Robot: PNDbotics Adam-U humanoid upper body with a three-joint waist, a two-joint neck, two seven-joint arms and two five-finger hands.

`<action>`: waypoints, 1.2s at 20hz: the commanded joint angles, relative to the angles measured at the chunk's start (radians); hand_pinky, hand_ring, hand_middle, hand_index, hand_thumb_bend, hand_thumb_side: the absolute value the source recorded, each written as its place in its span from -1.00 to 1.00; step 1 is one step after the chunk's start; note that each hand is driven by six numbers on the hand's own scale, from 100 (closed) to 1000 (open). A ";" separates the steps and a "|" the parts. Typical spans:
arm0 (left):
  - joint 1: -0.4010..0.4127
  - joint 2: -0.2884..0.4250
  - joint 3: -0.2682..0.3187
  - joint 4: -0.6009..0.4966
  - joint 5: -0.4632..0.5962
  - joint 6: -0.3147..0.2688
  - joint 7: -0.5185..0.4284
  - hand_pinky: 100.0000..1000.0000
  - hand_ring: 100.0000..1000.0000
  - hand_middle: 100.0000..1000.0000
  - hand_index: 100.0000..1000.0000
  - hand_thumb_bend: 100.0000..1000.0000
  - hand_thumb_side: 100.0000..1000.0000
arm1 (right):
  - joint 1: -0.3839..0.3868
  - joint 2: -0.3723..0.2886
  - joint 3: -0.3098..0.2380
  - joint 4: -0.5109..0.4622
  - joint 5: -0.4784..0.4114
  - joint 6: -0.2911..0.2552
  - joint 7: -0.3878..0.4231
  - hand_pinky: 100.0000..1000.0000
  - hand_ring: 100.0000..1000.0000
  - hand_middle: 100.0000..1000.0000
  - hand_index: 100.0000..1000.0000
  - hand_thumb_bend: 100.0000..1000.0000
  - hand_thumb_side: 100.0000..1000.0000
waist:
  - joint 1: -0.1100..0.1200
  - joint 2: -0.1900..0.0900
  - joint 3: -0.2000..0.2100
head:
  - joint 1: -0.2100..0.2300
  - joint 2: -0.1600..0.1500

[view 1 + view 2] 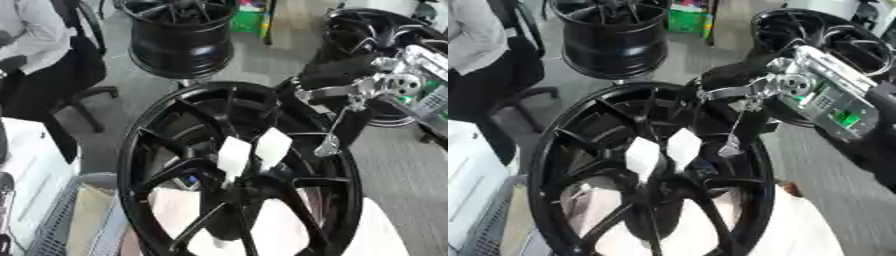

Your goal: Pull the pin out of the wheel hub.

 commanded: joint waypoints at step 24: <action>-0.014 0.001 0.008 -0.017 0.007 -0.001 0.004 0.46 0.70 0.27 0.65 -1.00 0.34 | 0.022 0.050 -0.003 0.071 -0.002 0.021 -0.021 0.73 0.68 0.61 0.74 -0.45 -0.86 | 0.000 0.004 0.010 | -0.005 -0.008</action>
